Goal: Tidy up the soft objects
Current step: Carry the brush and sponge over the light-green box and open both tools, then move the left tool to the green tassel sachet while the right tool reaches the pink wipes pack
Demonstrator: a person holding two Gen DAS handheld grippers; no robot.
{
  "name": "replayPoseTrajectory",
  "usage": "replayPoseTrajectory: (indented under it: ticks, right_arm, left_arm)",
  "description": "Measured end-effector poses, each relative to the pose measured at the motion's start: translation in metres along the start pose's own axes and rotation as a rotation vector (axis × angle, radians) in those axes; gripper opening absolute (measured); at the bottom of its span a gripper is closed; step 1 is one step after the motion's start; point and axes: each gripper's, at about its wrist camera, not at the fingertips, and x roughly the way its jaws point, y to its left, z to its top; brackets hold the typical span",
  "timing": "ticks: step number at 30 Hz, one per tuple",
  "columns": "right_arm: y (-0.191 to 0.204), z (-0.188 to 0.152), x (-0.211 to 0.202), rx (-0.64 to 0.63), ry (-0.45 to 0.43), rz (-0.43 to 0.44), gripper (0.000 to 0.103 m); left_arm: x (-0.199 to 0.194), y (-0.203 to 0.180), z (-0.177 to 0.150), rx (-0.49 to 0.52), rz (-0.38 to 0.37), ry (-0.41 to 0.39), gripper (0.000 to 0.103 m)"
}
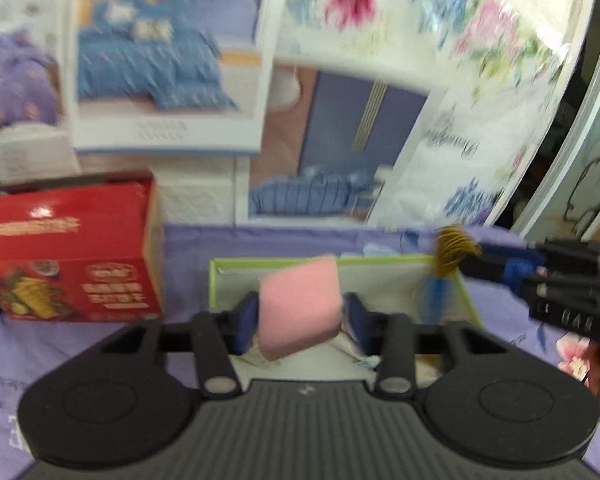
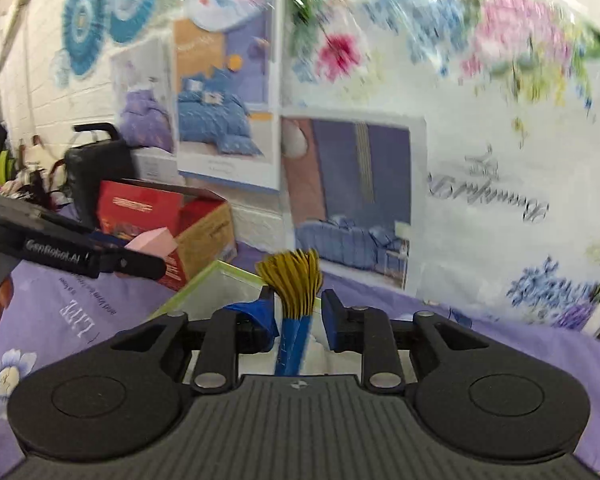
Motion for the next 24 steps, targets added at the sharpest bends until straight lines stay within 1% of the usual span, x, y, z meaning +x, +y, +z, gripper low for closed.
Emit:
replayPoseTrajectory:
  ticks: [2,4,7,9,13,17,18,20,24]
  right_arm:
    - [-0.006,0.000,0.005,0.030,-0.002,0.014,0.013]
    - [-0.005,-0.002,0.003,0.017,-0.013,0.017,0.016]
    - [-0.004,-0.008,-0.004,-0.014,-0.030,0.010,0.020]
    - [-0.005,-0.012,-0.009,-0.004,-0.029,0.012,0.022]
    - [-0.001,-0.024,-0.028,0.005,-0.026,0.001,0.027]
    - [0.007,-0.043,-0.063,0.014,-0.026,-0.006,0.031]
    - [0.009,-0.048,-0.074,0.023,-0.030,-0.007,0.032]
    - [0.014,-0.060,-0.096,0.041,-0.038,0.002,0.033]
    - [0.029,-0.089,-0.139,0.054,-0.061,-0.014,0.036]
  left_arm:
    - [0.017,0.003,0.000,-0.018,0.007,0.024,0.064]
    - [0.024,0.007,-0.001,-0.032,0.015,0.031,0.064]
    - [0.021,0.012,-0.006,-0.046,0.022,0.025,0.064]
    - [0.015,0.014,-0.011,-0.053,0.032,0.026,0.064]
    - [-0.012,0.008,-0.026,-0.027,0.055,0.016,0.064]
    - [-0.051,-0.003,-0.050,0.013,0.076,-0.011,0.064]
    - [-0.062,-0.006,-0.057,0.020,0.079,-0.015,0.066]
    - [-0.083,-0.010,-0.075,0.024,0.087,-0.025,0.066]
    - [-0.117,-0.015,-0.116,0.020,0.093,-0.032,0.067]
